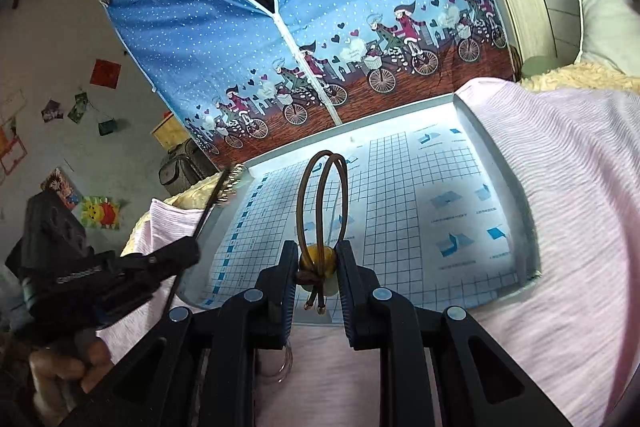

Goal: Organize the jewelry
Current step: 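Carry both held items onto the white tray and open both tools, then withdraw both tools from the tray back toward the jewelry pile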

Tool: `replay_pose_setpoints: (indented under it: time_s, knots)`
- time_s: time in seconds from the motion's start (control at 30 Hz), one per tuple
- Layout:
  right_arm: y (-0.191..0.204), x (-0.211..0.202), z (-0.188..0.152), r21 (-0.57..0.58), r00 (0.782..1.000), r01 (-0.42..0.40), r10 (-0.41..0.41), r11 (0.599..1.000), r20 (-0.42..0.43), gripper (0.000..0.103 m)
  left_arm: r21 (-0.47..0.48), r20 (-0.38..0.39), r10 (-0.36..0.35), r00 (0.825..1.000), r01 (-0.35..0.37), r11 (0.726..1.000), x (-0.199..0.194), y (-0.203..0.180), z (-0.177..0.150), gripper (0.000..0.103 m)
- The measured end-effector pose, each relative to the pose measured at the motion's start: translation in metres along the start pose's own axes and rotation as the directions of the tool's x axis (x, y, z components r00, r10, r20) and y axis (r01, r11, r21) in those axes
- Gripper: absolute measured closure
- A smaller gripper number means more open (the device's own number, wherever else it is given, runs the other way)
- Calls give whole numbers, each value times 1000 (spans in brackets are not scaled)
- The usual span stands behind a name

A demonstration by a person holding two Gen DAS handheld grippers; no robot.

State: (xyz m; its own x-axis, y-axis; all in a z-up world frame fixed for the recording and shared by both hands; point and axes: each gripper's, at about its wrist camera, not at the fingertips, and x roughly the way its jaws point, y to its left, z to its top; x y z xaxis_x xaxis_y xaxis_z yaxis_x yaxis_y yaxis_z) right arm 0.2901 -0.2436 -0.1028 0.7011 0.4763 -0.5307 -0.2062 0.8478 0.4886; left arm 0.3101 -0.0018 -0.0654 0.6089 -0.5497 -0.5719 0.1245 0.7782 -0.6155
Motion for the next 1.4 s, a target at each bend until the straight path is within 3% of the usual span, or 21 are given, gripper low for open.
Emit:
replay_pose_setpoints:
  time_s: [0.2,0.37,0.5,0.57,0.63,0.73,0.77,0.8,0.9,0.97,1.03,1.07,1.2,1.33,1.4]
  knots:
    - [0,16,-10,-34,998,30,-33,999,-61,84,43,23,53,998,-54,998,20,15,8,100]
    - [3,20,-18,-61,994,62,-67,996,-87,84,64,-12,93,996,-92,994,31,20,-1,100]
    - [1,24,-19,-64,991,78,-85,995,-106,82,58,-60,77,995,-74,996,37,20,-6,100]
    - [-1,24,-20,-57,991,75,-81,996,-110,78,86,-47,72,996,-68,994,35,15,-8,100]
    - [-1,22,-19,-66,990,82,-89,994,-109,65,117,-55,98,994,-91,989,34,8,-9,97]
    - [3,17,-17,-90,991,90,-98,992,-96,61,125,-63,123,990,-115,985,24,1,-11,95]
    - [5,14,-16,-98,991,94,-103,991,-90,60,120,-57,127,990,-119,986,19,0,-11,87]
    - [8,10,-14,-107,991,100,-109,989,-79,54,114,-40,136,990,-130,985,11,-2,-11,70]
    - [18,-7,-12,-135,992,116,-121,984,-27,33,107,36,174,984,-176,978,-17,-6,-10,33]
    - [27,-22,-12,-155,992,126,-126,980,13,16,112,99,196,976,-207,972,-41,-10,-11,29]
    - [36,-42,-14,-160,992,110,-99,981,74,0,143,128,224,966,-242,960,-62,-16,-12,12]
    - [40,-51,-13,-166,992,96,-80,981,101,0,166,141,237,961,-259,951,-72,-21,-14,1]
    - [62,-86,-18,-237,983,86,-43,968,179,0,289,270,234,934,-311,905,-115,-43,-34,1]
    - [86,-114,-25,-324,971,117,-39,939,237,0,410,364,244,899,-390,824,-147,-71,-61,1]
    - [96,-126,-31,-359,966,123,-28,925,258,0,433,392,238,889,-407,804,-163,-80,-77,1]
